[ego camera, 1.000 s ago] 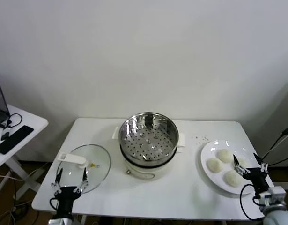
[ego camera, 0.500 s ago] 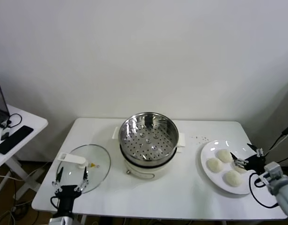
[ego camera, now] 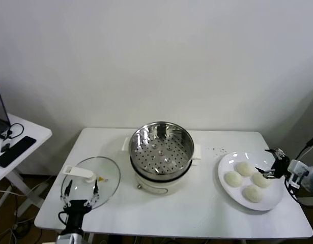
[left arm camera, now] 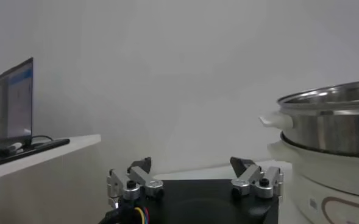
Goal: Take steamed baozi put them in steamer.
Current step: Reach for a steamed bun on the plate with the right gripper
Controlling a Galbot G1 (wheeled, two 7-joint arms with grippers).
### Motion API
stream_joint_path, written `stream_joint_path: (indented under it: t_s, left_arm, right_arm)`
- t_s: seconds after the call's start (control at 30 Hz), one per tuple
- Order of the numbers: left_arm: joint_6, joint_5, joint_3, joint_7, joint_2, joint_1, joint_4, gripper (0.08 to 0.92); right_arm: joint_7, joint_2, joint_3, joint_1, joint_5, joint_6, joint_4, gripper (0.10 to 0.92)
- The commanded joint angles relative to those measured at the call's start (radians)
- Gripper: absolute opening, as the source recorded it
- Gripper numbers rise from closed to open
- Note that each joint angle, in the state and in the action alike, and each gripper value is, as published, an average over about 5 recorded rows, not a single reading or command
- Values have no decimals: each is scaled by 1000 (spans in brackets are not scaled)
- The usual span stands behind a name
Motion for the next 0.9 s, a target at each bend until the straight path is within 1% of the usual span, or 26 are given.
stream_joint_path:
  t_s: [0.03,0.2,0.5,0.73,0.9]
  left_arm:
    - [-3,8,-1,1,4,-6,12,823]
    - [-5,16,-3,2,5,-6,16,823]
    - [-16,23,-8,2,7,-6,39,823]
    - [-23,28,-13,2,8,-4,42,823]
    - [-31,27,-20,1,11,3,46,823]
  right_arm:
    - [-145,-51,-495,485,-69,20,-148,823]
    - [-208,2,-820,783,-75,52,-270,823]
    - [-325,104,-1215,1128,-33,110,-451,823]
    - [-429,186,-1512,1373,17,163,-555,823]
    - [-470,235,-1690,1513,41,186,-583,823]
